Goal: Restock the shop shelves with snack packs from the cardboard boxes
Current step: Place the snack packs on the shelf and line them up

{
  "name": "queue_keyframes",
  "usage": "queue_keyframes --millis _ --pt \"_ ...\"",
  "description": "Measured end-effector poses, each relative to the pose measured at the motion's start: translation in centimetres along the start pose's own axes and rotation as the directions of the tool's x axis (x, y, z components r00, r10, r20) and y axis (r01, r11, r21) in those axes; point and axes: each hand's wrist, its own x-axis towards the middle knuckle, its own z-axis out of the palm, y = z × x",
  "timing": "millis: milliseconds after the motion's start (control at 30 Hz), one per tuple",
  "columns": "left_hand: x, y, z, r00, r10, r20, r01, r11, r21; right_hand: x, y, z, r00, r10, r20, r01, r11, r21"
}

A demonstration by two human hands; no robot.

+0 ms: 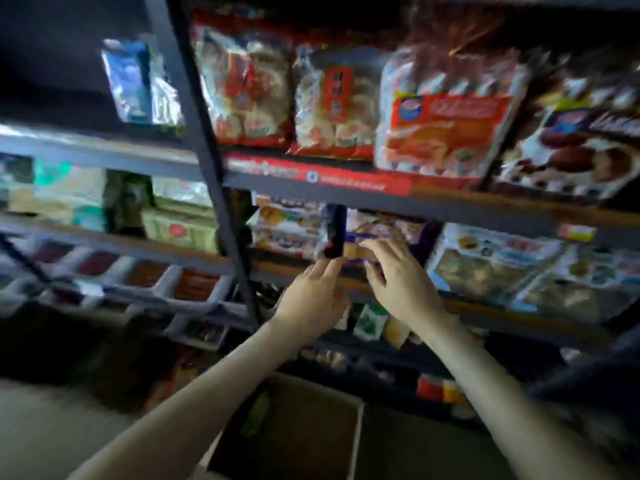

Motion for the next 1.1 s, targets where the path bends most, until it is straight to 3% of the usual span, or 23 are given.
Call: queue_keyframes --millis 133,267,400,533,700,833,967,1100 --pt "-8.3 -9.2 0.4 0.96 -0.25 0.126 0.249 0.968 0.024 -2.0 -5.9 7.9 0.962 0.076 0.261 -0.098 0.993 0.072" --pt "-16.3 -15.4 0.2 0.86 -0.452 0.238 0.432 0.892 0.134 -3.6 -11.3 13.4 0.887 0.04 0.459 -0.115 0.984 0.137" --pt "-22.8 -19.4 -0.5 0.734 -0.616 0.287 0.573 0.788 0.224 -4.4 -14.9 16.9 0.817 -0.028 0.575 -0.068 0.987 0.146" --pt "-26.9 -21.2 -0.7 0.631 -0.74 0.233 0.699 0.673 0.244 -5.5 -15.8 19.7 0.761 -0.096 0.642 0.021 0.992 0.123" --pt "-29.2 -22.8 2.8 0.58 -0.784 0.223 0.751 0.62 0.226 -7.9 -13.9 25.2 0.653 -0.067 0.754 -0.032 0.993 0.116" --pt "-29.5 -26.9 7.6 0.564 -0.778 0.277 0.744 0.624 0.238 -10.4 -11.9 31.6 0.577 0.061 0.814 -0.181 0.982 0.055" --pt "-29.6 -34.4 16.0 0.55 -0.765 0.335 0.736 0.634 0.238 -14.4 -9.2 42.0 0.456 0.158 0.876 -0.301 0.953 -0.016" --pt "-29.5 -42.9 27.3 0.572 -0.731 0.372 0.696 0.673 0.251 -19.2 -5.0 55.4 0.375 0.192 0.907 -0.285 0.955 -0.084"
